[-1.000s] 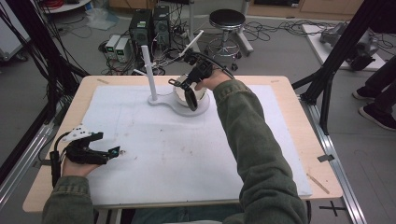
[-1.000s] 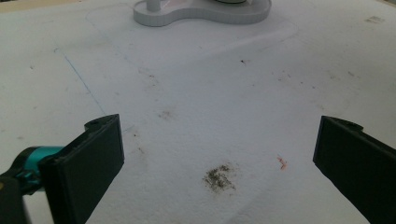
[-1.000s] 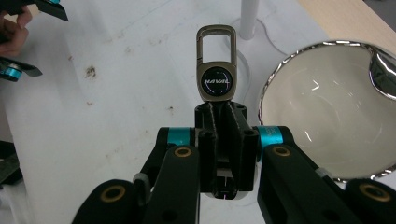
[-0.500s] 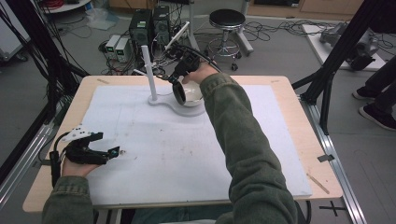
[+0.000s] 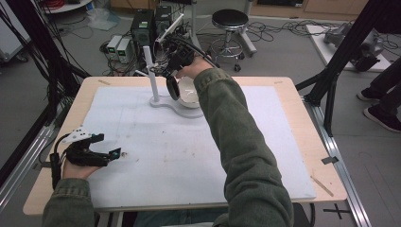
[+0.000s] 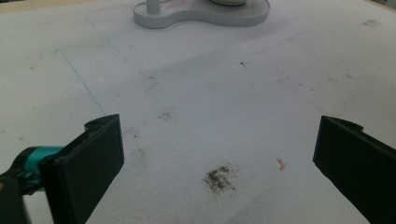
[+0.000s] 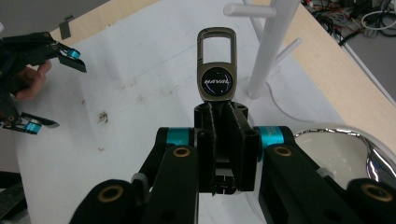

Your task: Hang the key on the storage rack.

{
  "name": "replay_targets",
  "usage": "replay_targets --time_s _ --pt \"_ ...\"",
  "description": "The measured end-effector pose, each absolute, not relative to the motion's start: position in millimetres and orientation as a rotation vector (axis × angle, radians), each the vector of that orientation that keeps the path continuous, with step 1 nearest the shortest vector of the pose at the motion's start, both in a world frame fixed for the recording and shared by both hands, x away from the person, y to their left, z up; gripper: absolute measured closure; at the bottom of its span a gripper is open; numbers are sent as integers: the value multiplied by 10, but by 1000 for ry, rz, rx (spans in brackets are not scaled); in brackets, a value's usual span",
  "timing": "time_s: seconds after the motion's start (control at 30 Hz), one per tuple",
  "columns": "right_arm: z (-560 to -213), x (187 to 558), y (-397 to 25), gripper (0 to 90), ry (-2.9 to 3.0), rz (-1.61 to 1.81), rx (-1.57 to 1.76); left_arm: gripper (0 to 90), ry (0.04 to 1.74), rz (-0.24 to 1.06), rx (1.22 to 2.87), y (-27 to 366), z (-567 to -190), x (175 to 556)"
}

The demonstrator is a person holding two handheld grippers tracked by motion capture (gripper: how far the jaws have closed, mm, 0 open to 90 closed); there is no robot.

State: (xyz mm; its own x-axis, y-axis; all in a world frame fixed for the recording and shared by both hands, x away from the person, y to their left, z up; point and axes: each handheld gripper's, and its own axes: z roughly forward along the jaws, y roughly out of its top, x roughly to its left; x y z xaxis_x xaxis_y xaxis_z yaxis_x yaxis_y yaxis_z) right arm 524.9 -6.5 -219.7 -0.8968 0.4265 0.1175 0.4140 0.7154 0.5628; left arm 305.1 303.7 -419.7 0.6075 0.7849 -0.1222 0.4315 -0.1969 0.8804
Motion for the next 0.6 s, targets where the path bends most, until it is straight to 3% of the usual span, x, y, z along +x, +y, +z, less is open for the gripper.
replay_targets --time_s 0.6 --pt "-2237 5399 171 819 2891 950 709 23 979 431 1817 3047 -4196 3058"
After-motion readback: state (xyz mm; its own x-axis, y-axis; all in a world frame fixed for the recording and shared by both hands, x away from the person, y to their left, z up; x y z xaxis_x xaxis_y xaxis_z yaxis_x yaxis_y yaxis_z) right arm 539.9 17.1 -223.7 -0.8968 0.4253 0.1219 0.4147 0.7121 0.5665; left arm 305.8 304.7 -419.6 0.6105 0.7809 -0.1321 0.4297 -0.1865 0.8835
